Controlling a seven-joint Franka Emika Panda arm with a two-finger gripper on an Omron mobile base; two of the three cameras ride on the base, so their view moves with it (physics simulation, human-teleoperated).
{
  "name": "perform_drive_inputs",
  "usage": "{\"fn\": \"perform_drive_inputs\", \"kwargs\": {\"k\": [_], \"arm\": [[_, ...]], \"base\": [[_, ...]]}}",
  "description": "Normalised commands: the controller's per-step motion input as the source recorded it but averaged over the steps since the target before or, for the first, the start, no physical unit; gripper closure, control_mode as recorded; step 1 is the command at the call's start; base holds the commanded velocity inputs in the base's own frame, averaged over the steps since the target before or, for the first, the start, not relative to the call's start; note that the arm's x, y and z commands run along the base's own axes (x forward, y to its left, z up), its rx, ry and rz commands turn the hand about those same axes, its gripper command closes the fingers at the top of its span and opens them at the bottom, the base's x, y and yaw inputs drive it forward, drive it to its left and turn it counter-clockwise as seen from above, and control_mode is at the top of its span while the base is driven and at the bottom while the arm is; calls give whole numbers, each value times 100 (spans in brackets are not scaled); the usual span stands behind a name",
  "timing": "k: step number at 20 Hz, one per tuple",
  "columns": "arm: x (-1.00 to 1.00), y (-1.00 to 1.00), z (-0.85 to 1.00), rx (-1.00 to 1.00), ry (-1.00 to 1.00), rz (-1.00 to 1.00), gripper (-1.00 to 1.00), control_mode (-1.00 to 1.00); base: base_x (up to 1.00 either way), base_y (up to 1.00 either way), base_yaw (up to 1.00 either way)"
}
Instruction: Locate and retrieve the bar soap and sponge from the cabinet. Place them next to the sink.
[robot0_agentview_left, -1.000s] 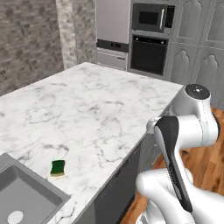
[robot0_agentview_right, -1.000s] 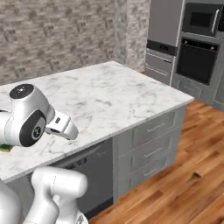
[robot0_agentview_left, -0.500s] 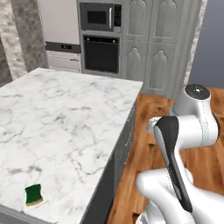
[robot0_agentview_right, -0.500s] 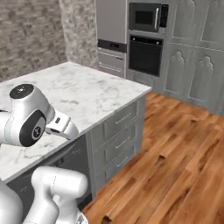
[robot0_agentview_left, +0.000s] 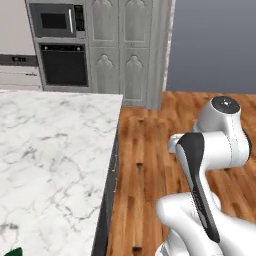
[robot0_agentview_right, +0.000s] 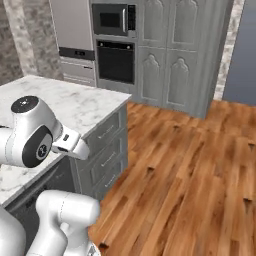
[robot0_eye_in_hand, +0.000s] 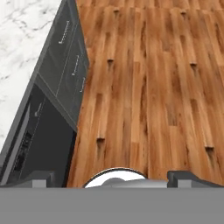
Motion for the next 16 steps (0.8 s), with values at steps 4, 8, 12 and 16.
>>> {"fn": "perform_drive_inputs", "kwargs": {"k": [4, 8, 12, 16], "arm": [[0, 0, 0, 0, 0, 0, -100, 100], [0, 0, 0, 0, 0, 0, -100, 100], [0, 0, 0, 0, 0, 0, -100, 100], [0, 0, 0, 0, 0, 0, -100, 100]], "base": [[0, 0, -45], [0, 0, -47], [0, -1, -46], [0, -1, -45]]}}
